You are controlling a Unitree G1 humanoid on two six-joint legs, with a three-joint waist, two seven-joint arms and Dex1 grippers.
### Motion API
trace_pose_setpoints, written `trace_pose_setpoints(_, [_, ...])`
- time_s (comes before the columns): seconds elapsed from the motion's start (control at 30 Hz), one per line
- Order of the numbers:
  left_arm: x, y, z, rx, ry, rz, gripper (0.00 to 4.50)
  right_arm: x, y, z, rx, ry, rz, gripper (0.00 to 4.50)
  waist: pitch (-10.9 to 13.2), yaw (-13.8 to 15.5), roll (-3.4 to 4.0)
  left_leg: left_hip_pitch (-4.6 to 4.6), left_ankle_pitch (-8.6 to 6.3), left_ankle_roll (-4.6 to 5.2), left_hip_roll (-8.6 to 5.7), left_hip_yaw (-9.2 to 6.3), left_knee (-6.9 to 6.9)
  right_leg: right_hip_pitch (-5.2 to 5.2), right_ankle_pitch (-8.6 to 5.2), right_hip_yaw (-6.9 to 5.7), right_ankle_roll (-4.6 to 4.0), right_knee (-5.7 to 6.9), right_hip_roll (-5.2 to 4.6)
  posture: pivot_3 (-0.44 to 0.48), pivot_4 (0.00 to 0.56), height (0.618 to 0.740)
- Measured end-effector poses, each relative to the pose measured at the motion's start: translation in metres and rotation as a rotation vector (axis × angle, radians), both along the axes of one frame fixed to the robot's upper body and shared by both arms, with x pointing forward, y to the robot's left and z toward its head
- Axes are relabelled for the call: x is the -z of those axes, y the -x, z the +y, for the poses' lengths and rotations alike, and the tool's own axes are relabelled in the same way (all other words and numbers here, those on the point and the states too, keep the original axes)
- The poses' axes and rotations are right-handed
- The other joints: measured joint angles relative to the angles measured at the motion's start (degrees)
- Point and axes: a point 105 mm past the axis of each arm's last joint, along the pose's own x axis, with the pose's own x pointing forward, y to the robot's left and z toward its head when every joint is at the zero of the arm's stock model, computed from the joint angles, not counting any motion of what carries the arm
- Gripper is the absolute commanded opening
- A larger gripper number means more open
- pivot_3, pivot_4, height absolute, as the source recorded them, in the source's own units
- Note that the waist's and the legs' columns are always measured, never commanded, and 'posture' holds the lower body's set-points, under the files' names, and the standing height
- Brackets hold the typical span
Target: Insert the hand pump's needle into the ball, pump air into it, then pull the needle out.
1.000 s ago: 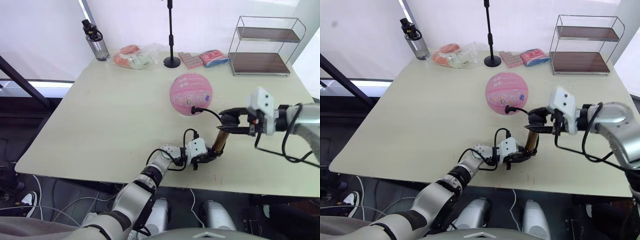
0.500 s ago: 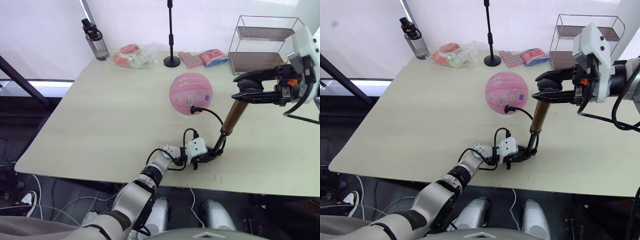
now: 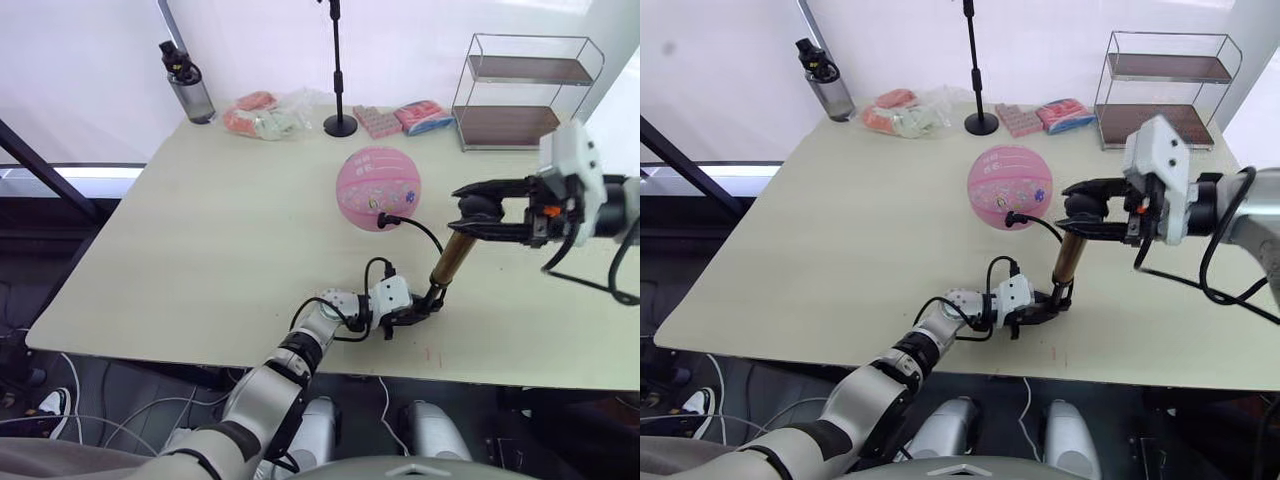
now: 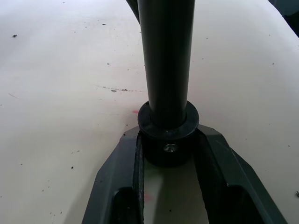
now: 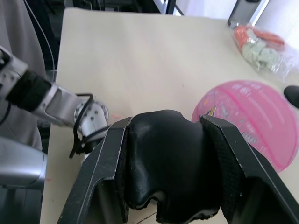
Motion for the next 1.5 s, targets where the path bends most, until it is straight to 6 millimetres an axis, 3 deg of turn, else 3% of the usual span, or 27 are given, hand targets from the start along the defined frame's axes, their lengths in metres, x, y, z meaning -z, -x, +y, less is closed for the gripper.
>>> trace_pose_setpoints(0.33, [0.003,0.001,0.002,-0.009,-0.01,0.004,1.09,0.082,-0.004,0.004,0.04,0.027,0.007,1.8,-0.5,-0.3,-0.38,0.18,0.0,0.0,0.04,0.05,-0.05,0.12,-0.01,0.05,-0.01,0.0,0.05,0.0,0.15,0.731])
trace_pose_setpoints(0.57, [0.005,0.0,0.004,-0.021,-0.014,0.009,1.09,0.088,-0.003,0.008,0.016,0.022,-0.037,1.8,-0.7,-0.6,-0.5,0.29,0.0,0.0,0.04,0.01,-0.04,0.25,-0.01,0.04,-0.01,-0.01,0.06,0.0,0.15,0.731])
trace_pose_setpoints(0.87, [0.003,0.001,0.001,-0.006,-0.002,0.002,1.09,0.065,-0.014,-0.002,0.04,0.023,0.048,1.8,-0.4,-0.4,-0.26,0.08,0.0,0.0,0.0,-0.03,-0.03,0.12,-0.01,0.02,-0.02,-0.03,0.01,0.0,0.15,0.731])
trace_pose_setpoints(1.23, [-0.001,0.001,-0.001,-0.002,0.014,-0.002,1.09,-0.026,-0.012,-0.007,0.002,-0.016,0.006,1.8,0.1,0.1,0.08,-0.06,0.0,0.0,-0.02,0.0,-0.02,-0.04,0.0,0.02,-0.01,-0.02,-0.01,0.0,0.15,0.731])
trace_pose_setpoints(1.4, [-0.001,0.001,-0.001,0.0,0.015,-0.005,1.09,-0.051,-0.007,-0.007,-0.007,-0.036,-0.011,1.8,0.1,0.1,0.07,-0.1,0.0,0.01,-0.02,0.02,-0.01,-0.08,0.0,0.04,-0.01,-0.02,-0.02,0.0,0.15,0.731])
trace_pose_setpoints(1.5, [-0.001,0.001,-0.001,0.001,0.016,-0.005,1.09,-0.057,-0.005,-0.007,-0.006,-0.039,-0.016,1.8,0.1,0.1,0.07,-0.11,0.0,0.0,-0.02,0.0,-0.01,-0.09,0.0,0.03,-0.01,-0.02,-0.02,0.0,0.15,0.731])
